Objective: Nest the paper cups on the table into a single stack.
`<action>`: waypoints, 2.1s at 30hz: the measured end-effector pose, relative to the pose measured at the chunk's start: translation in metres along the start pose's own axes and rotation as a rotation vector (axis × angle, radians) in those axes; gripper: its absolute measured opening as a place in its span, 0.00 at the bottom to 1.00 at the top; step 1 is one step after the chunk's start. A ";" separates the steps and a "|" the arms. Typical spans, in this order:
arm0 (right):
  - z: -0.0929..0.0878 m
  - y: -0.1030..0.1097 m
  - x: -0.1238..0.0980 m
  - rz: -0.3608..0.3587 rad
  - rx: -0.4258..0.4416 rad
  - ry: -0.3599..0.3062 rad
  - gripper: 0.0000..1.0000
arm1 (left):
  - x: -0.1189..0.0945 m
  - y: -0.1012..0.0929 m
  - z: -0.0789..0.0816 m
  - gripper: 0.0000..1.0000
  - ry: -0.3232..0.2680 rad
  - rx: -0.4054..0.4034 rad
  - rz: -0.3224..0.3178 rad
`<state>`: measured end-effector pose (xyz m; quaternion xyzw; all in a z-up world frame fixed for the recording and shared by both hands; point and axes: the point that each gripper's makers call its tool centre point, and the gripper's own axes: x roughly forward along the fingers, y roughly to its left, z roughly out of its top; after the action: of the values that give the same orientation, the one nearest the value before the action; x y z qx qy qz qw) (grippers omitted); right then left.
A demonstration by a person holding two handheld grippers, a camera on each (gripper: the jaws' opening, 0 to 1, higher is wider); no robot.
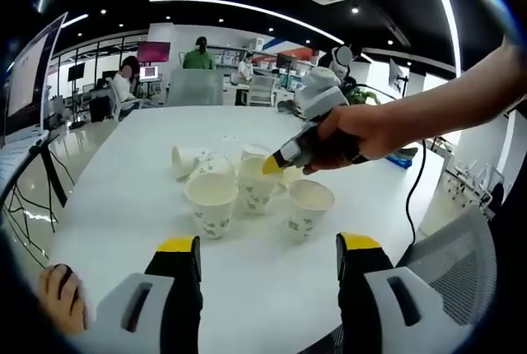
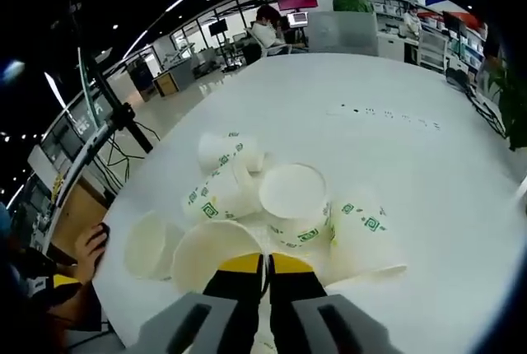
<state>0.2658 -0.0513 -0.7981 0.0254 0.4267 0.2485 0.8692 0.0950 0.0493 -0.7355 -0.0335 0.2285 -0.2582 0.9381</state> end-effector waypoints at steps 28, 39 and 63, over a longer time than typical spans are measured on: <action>0.054 0.002 -0.058 0.013 -0.079 -0.153 0.00 | 0.001 -0.002 0.002 0.68 -0.004 0.021 -0.008; 0.048 0.006 -0.093 0.014 -0.111 -0.180 0.00 | 0.001 -0.005 0.001 0.68 -0.004 0.033 -0.019; 0.010 0.018 -0.140 0.027 -0.168 -0.168 0.00 | 0.002 -0.010 0.001 0.68 -0.006 0.054 -0.032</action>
<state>0.1937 -0.0971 -0.6851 -0.0213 0.3298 0.2920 0.8975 0.0925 0.0401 -0.7332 -0.0127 0.2181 -0.2790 0.9351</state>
